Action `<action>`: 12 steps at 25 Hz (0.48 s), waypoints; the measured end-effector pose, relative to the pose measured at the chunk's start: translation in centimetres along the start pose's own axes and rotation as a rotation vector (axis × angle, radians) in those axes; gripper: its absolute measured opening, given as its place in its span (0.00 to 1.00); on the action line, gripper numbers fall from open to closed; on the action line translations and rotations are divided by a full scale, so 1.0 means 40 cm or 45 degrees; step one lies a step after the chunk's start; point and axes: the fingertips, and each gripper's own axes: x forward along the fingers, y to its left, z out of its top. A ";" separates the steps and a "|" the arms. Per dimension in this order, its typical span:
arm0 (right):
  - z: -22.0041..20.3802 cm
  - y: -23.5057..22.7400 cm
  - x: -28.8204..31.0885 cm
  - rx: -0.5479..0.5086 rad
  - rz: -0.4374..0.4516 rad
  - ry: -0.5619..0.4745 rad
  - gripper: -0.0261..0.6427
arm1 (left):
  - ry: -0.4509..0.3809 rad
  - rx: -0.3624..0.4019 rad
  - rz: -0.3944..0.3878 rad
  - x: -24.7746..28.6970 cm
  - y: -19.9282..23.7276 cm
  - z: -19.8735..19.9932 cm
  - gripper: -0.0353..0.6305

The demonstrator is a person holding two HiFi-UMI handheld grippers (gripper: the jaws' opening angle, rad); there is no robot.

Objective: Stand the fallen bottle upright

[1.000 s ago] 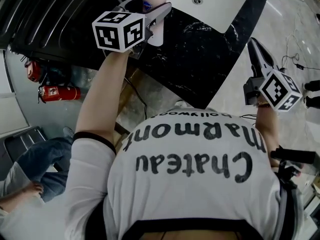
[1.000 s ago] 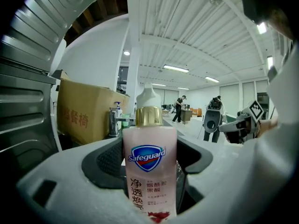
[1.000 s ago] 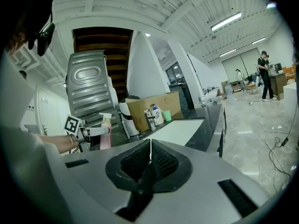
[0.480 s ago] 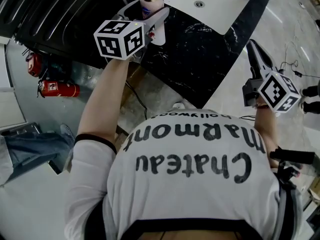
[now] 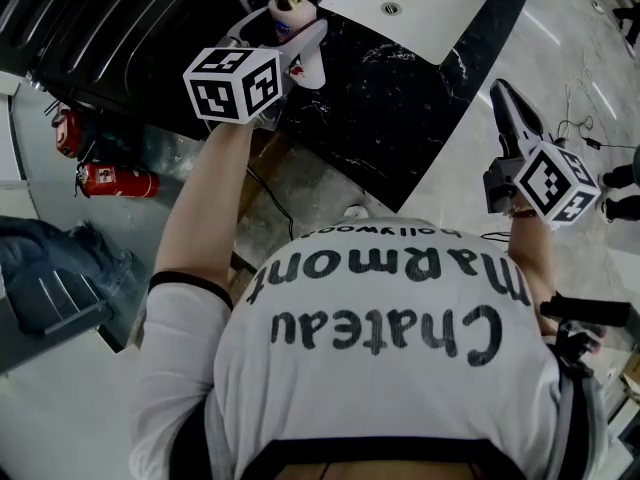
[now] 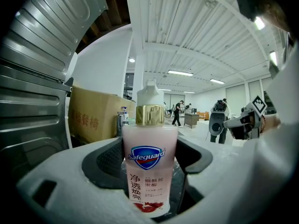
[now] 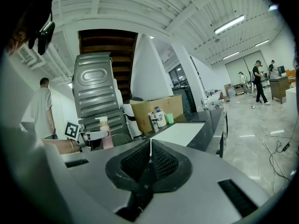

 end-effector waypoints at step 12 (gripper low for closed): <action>0.003 0.027 -0.035 -0.015 0.016 -0.011 0.06 | 0.037 0.005 0.030 -0.037 -0.006 -0.008 0.57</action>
